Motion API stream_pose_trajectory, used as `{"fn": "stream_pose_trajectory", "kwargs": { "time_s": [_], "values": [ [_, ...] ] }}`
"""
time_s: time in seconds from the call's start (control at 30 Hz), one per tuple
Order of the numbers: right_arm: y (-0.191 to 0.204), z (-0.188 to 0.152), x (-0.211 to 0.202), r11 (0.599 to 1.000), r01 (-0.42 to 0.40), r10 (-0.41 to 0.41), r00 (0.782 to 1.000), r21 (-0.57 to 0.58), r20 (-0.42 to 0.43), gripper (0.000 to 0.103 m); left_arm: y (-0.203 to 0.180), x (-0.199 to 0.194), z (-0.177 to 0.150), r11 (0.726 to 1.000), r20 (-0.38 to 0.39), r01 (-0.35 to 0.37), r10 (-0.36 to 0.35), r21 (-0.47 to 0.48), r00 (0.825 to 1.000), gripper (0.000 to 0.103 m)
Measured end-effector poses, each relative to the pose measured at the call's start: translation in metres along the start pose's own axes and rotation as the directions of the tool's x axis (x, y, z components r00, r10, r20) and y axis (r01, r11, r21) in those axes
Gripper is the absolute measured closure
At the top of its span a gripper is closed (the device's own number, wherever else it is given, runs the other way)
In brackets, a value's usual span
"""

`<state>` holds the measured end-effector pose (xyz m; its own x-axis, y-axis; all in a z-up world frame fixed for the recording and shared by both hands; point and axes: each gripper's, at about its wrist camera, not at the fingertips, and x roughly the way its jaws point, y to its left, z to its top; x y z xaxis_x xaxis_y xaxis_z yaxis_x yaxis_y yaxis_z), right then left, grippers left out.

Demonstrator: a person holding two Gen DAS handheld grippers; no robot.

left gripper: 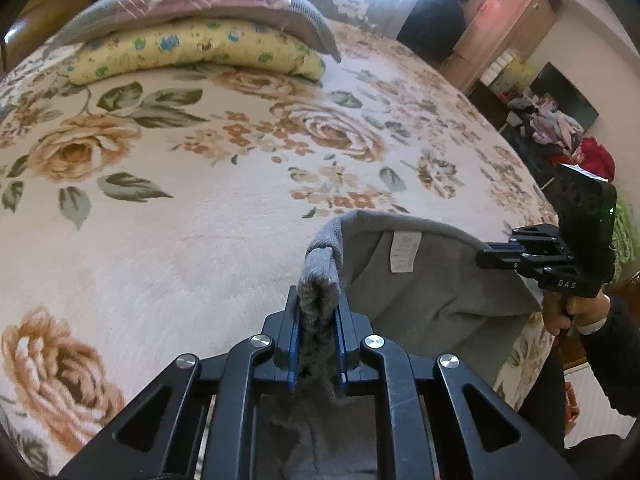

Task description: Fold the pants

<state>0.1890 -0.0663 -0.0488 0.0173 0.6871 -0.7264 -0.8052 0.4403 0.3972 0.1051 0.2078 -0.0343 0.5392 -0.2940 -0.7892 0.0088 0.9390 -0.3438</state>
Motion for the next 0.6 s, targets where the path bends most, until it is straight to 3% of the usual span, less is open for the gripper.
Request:
{"fn": "stream_pose_trajectory", "kwargs": {
  "time_s": [0.13, 0.23, 0.4, 0.6],
  "values": [
    [0.022, -0.004, -0.020, 0.998, -0.013, 0.016, 0.998, -0.059, 0.055, 0.096, -0.002, -0.023, -0.014, 1.000, 0.059, 0.005, -0.004, -0.021, 0.998, 0.090],
    [0.044, -0.012, -0.033, 0.990, -0.067, 0.078, 0.994, -0.128, 0.082, 0.097, -0.002, -0.037, -0.026, 0.999, 0.098, 0.008, -0.004, -0.043, 0.995, 0.090],
    [0.071, -0.035, -0.039, 0.975, -0.088, 0.100, 0.994, -0.204, 0.051, 0.097, -0.004, -0.054, -0.056, 0.997, 0.149, 0.034, -0.022, -0.076, 0.989, 0.090],
    [0.083, -0.066, -0.027, 0.975, -0.103, 0.105, 0.995, -0.198, 0.000, 0.097, -0.011, -0.056, -0.088, 0.995, 0.162, 0.027, -0.012, -0.091, 0.987, 0.090]
  ]
}}
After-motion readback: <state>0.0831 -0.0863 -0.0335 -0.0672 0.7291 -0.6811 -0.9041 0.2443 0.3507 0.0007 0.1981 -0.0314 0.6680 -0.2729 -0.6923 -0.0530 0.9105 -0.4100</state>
